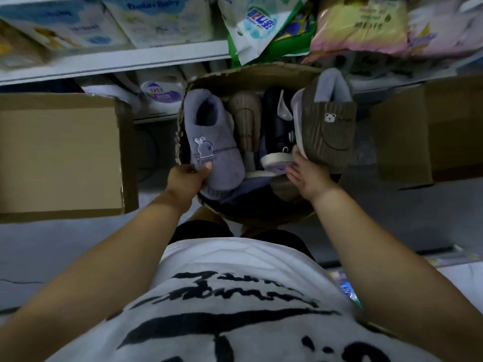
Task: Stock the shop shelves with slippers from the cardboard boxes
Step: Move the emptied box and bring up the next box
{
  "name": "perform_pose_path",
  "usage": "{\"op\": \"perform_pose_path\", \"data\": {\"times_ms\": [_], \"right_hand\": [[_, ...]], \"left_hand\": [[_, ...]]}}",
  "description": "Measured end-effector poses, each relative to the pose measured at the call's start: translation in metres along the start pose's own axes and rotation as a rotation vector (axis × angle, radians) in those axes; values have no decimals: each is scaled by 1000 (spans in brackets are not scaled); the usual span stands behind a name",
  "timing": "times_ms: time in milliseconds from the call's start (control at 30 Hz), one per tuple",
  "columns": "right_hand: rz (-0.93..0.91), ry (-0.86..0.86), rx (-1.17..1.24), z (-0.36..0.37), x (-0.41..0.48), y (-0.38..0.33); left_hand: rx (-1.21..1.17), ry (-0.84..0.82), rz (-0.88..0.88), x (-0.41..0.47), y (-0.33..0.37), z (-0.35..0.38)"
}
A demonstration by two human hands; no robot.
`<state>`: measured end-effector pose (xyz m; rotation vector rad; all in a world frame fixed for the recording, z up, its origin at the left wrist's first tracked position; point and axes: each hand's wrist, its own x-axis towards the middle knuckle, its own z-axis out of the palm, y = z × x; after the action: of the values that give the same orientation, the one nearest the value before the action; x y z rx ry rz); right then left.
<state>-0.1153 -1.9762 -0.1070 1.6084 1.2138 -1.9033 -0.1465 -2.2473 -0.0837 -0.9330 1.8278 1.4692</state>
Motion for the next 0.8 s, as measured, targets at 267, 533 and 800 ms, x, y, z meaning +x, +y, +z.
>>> {"op": "perform_pose_path", "data": {"times_ms": [267, 533, 800], "right_hand": [[71, 94, 346, -26, 10, -19], [31, 53, 440, -64, 13, -17], [0, 1, 423, -86, -2, -8]], "left_hand": [[-142, 70, -23, -21, -13, 11], [-122, 204, -12, -30, -20, 17], [-5, 289, 5, -31, -27, 21]]}}
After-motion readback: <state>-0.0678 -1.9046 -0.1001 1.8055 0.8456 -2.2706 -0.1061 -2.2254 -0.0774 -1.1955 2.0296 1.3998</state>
